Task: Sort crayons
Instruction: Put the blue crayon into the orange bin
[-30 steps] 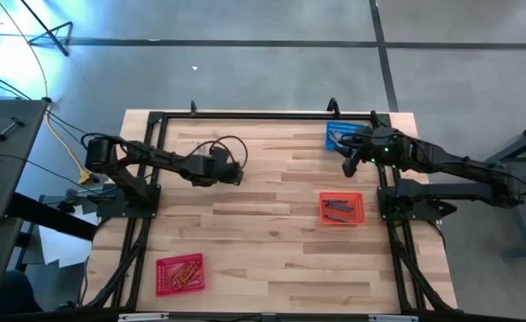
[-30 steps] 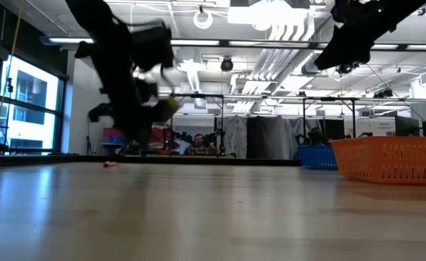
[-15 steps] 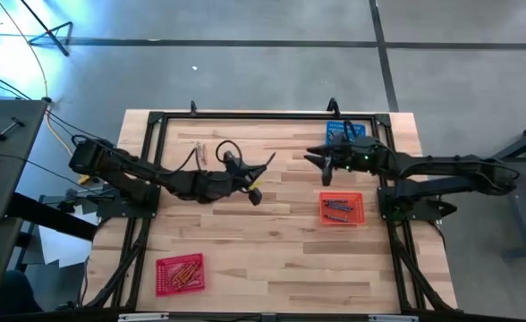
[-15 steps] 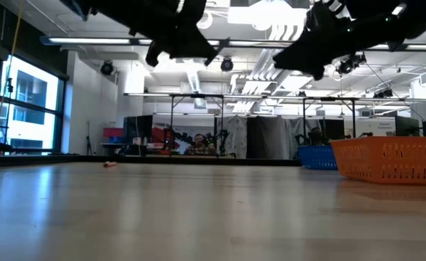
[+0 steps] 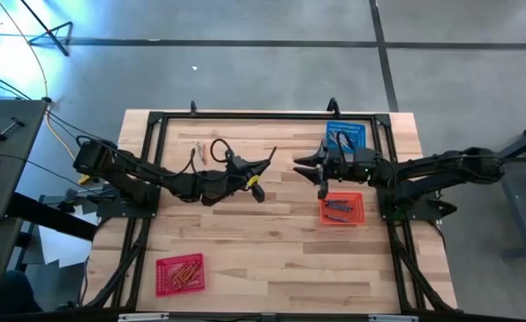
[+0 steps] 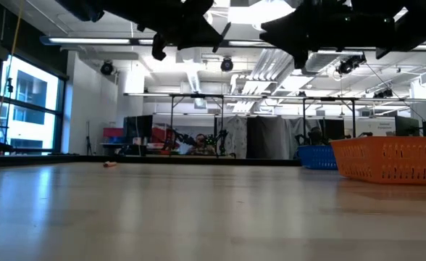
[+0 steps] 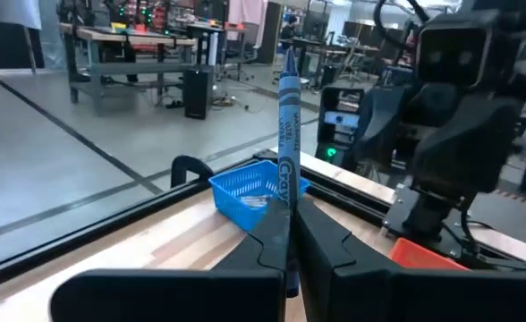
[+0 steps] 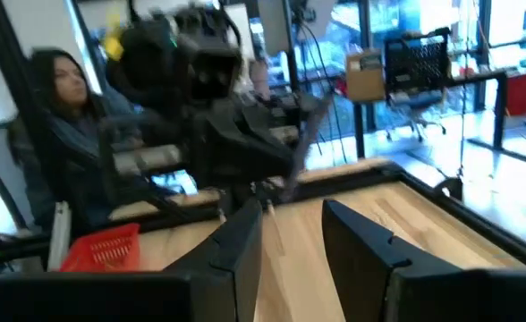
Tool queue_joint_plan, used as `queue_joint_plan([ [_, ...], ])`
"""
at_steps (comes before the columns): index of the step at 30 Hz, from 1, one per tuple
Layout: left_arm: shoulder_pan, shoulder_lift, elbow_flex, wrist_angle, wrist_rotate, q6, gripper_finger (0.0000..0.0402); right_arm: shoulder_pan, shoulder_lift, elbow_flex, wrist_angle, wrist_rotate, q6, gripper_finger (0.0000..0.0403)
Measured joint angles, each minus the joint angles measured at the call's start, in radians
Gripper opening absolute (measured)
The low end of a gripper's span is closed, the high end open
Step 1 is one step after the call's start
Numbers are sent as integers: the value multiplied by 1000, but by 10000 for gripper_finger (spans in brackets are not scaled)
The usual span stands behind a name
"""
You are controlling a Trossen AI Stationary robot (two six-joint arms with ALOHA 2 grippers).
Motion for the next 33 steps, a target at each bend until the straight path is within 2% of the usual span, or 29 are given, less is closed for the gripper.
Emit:
queue_joint_plan([
  [5, 0, 20, 0, 37, 37, 0, 0, 8, 12, 1, 60, 0, 0, 114],
  [15, 0, 21, 0, 98, 84, 0, 0, 8, 12, 1, 72, 1, 0, 115],
  [27, 10, 21, 0, 96, 86, 26, 0, 8, 12, 1, 89, 1, 12, 115],
  [33, 11, 21, 0, 92, 86, 44, 0, 8, 12, 2, 98, 37, 29, 115],
])
